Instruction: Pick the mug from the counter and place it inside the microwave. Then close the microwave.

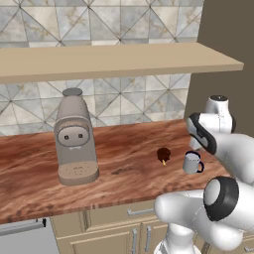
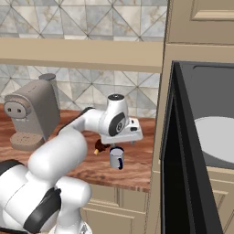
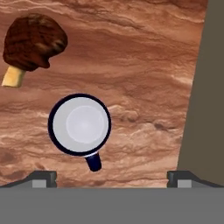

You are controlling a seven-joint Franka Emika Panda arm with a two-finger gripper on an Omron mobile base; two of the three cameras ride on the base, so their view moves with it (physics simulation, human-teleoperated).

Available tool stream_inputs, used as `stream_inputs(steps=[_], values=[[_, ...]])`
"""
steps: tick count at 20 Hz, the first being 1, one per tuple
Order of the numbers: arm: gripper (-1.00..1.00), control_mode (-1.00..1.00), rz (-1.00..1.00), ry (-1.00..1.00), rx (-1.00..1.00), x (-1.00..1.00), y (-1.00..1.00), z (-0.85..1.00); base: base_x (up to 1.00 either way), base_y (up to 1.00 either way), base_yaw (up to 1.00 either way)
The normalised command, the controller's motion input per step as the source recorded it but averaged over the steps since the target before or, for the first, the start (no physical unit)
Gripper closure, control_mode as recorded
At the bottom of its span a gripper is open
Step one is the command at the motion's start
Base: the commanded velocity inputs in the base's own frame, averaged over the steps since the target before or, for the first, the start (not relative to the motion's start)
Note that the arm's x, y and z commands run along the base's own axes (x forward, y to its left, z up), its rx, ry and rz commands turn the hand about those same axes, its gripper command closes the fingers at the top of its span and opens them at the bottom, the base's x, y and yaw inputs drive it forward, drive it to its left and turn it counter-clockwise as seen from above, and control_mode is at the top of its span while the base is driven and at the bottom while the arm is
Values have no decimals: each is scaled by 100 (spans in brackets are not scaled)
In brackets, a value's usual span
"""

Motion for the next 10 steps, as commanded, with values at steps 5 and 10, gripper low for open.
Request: stream_inputs(steps=[5, 10], values=[[-100, -100, -11, 0, 0, -3, 0, -31, 0, 0, 0], [-100, -100, 3, 0, 1, -3, 0, -4, 0, 0, 0]])
